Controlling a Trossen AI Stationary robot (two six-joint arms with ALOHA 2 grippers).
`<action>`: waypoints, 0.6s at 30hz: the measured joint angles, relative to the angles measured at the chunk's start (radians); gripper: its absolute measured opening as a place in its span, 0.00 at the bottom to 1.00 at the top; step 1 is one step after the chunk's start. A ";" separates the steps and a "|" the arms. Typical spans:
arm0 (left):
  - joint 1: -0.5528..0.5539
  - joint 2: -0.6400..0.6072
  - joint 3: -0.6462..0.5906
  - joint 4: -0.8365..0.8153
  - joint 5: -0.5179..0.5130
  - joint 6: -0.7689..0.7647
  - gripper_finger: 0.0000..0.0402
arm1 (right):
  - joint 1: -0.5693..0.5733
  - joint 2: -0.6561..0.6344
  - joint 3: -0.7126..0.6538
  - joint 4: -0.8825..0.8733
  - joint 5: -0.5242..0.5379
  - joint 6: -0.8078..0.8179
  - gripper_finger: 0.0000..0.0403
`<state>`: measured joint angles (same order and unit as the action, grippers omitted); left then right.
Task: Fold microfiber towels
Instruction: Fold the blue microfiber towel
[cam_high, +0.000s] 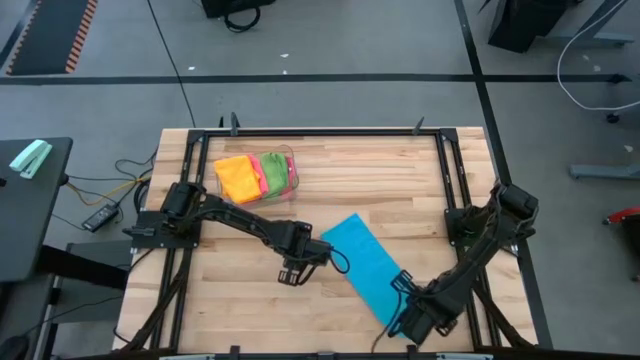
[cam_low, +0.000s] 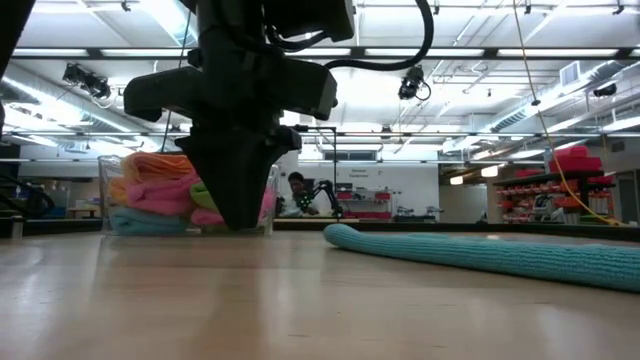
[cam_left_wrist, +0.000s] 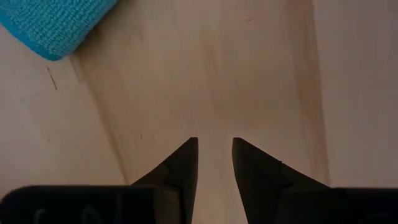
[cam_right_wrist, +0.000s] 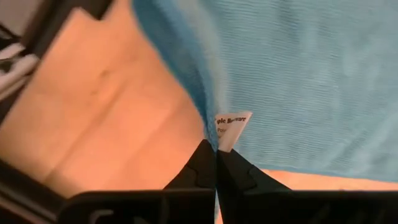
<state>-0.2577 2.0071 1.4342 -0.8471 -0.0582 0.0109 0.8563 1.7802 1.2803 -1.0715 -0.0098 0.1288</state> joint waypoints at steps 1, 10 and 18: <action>0.000 0.000 0.000 -0.001 0.000 0.000 0.27 | -0.014 0.000 -0.003 0.000 0.006 0.001 0.00; 0.000 0.000 0.000 -0.003 0.000 0.000 0.27 | -0.130 0.000 -0.024 -0.003 0.074 0.007 0.00; 0.000 0.000 0.000 -0.014 0.000 0.000 0.27 | -0.213 0.000 -0.071 0.051 0.106 0.030 0.00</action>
<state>-0.2581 2.0071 1.4342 -0.8615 -0.0581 0.0104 0.6428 1.7802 1.2091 -1.0202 0.0963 0.1589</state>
